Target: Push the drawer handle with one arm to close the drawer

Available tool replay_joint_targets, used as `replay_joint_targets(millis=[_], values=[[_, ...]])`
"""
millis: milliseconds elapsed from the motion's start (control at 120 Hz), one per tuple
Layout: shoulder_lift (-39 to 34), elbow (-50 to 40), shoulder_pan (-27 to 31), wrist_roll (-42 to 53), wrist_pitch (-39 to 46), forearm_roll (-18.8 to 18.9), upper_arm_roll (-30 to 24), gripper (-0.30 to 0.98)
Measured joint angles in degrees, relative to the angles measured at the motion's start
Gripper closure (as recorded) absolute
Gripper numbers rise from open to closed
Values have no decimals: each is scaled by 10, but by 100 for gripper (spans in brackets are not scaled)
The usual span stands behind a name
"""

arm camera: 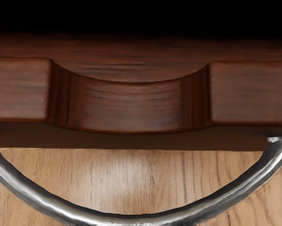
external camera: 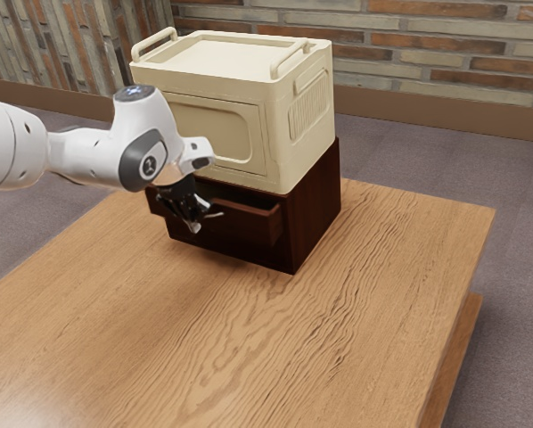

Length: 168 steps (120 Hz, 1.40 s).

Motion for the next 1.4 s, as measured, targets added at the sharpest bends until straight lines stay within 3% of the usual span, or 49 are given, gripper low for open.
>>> replay_joint_targets(millis=[367, 1017, 1083, 1200, 1250, 1317, 1400], values=[[39, 59, 35, 19, -8, -1, -42, 78], [66, 107, 38, 39, -24, 1, -46, 79], [21, 58, 34, 40, -28, -16, -42, 79], [-194, -116, -8, 39, -47, -33, -33, 79], [-295, -151, -15, 38, -77, -16, -42, 72], [-369, -109, -14, 38, -143, 3, -60, 56], [-379, -15, -11, 36, -235, 20, -74, 39]])
